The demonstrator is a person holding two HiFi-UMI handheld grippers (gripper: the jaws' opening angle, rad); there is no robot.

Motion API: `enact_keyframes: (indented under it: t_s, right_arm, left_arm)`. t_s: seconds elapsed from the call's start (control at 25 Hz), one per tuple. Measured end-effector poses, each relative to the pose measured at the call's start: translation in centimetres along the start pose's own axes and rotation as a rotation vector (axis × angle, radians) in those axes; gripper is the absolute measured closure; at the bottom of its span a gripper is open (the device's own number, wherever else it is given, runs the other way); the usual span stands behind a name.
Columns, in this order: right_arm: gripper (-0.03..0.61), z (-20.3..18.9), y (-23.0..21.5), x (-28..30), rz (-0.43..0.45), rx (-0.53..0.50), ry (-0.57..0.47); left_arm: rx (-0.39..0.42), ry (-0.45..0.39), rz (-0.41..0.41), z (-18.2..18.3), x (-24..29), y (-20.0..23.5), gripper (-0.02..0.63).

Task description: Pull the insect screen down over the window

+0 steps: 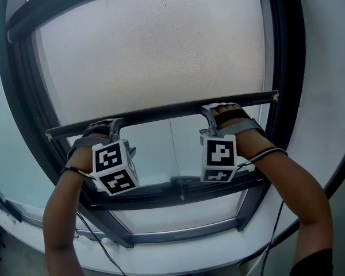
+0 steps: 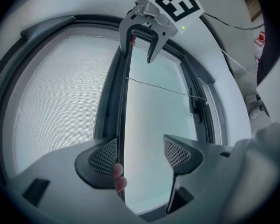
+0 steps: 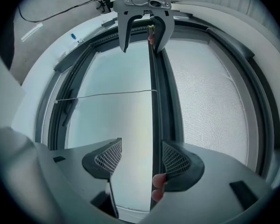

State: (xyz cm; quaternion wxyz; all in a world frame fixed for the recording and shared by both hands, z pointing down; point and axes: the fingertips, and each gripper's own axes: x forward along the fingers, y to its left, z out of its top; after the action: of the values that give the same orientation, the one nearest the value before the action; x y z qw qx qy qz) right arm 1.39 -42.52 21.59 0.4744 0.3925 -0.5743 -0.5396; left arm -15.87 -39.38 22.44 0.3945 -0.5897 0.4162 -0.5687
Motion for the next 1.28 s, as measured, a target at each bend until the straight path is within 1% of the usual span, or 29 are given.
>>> enact_keyframes:
  t_s: [0.08,0.2,0.28,0.36,0.52,0.68,0.8,0.92,1.04,1.16,1.28]
  right_arm:
    - [0.305,-0.7,-2.5,0.3,0.014,-0.007,0.007]
    - [0.305,-2.2,-8.9,1.1,0.055,-0.012,0.011]
    - [0.305,-3.0,-11.0,1.7,0.082,-0.007,0.012]
    - [0.305,-3.4,-11.5,1.8,0.095,-0.002,0.013]
    - [0.305,-3.3,-10.4,0.8,0.131,-0.001,0.008]
    - [0.305,-3.2,-8.9,0.9,0.113,-0.013,0.006]
    - [0.305,-3.2,-8.0,1.1,0.126,0.012,0.005]
    - [0.305,-3.2,-7.8,1.1,0.108,0.029,-0.003]
    - [0.305,-3.4,-7.2,1.2,0.106,0.009,0.002]
    - [0.305,-3.6,-5.8,1.3,0.131,-0.007,0.015]
    - [0.305,-3.6,-3.6,1.0,0.195,-0.001,0.014]
  left_arm:
    - [-0.014,-0.009,-0.007,0.5,0.0,2.4,0.299]
    - [-0.056,-0.039,-0.046,1.8,0.0,8.5,0.299]
    - [-0.077,-0.056,-0.084,2.5,0.3,10.6,0.299]
    - [-0.084,-0.068,-0.11,2.9,0.3,11.1,0.299]
    - [-0.094,-0.089,-0.154,3.0,-0.4,9.7,0.299]
    - [-0.101,-0.096,-0.135,3.1,0.0,8.4,0.299]
    - [-0.096,-0.086,-0.136,3.0,0.4,7.6,0.299]
    - [-0.107,-0.087,-0.121,3.0,0.6,7.3,0.299]
    - [-0.133,-0.111,-0.146,3.2,0.5,6.9,0.299]
    - [-0.116,-0.098,-0.162,3.1,1.0,5.6,0.299]
    - [-0.112,-0.091,-0.208,3.2,1.4,3.4,0.3]
